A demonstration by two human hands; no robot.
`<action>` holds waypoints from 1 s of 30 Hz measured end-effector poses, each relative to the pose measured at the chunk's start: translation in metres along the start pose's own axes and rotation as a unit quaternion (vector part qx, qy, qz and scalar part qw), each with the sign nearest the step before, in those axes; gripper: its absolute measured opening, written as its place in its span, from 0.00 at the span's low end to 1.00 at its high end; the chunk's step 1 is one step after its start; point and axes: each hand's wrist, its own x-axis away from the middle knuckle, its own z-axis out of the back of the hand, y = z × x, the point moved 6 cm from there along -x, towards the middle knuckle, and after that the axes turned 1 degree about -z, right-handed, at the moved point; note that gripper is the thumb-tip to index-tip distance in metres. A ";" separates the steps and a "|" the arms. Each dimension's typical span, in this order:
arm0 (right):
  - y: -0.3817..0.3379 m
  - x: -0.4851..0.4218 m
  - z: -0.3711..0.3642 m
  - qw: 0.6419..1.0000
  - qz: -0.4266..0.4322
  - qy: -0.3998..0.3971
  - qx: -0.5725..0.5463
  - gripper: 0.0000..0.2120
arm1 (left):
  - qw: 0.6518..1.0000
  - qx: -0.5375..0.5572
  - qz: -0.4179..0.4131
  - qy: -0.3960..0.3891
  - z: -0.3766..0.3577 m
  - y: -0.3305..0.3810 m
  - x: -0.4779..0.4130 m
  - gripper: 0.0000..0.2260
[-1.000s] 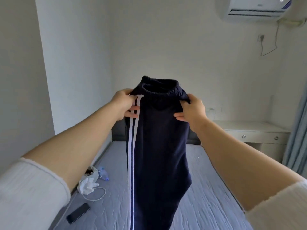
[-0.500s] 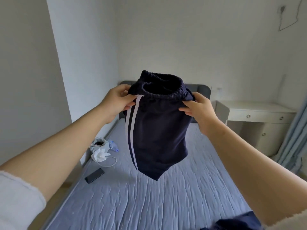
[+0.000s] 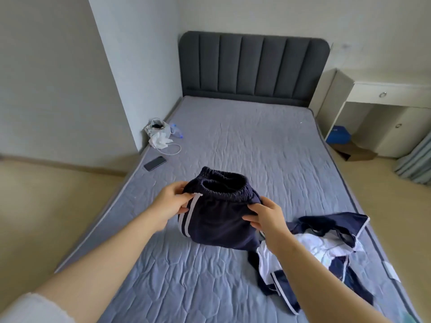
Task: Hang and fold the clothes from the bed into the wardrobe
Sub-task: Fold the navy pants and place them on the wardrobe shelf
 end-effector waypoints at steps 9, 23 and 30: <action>0.112 0.060 0.015 0.994 -0.112 -0.007 0.012 0.09 | 0.994 -0.022 0.104 0.012 -0.022 -0.101 0.082 0.08; 0.168 -0.019 -0.011 0.978 -0.204 0.029 0.022 0.07 | 0.981 -0.041 0.191 -0.017 -0.028 -0.173 0.006 0.05; 0.136 -0.160 -0.034 0.983 -0.163 0.065 0.051 0.11 | 0.982 -0.057 0.182 -0.011 -0.031 -0.170 -0.134 0.04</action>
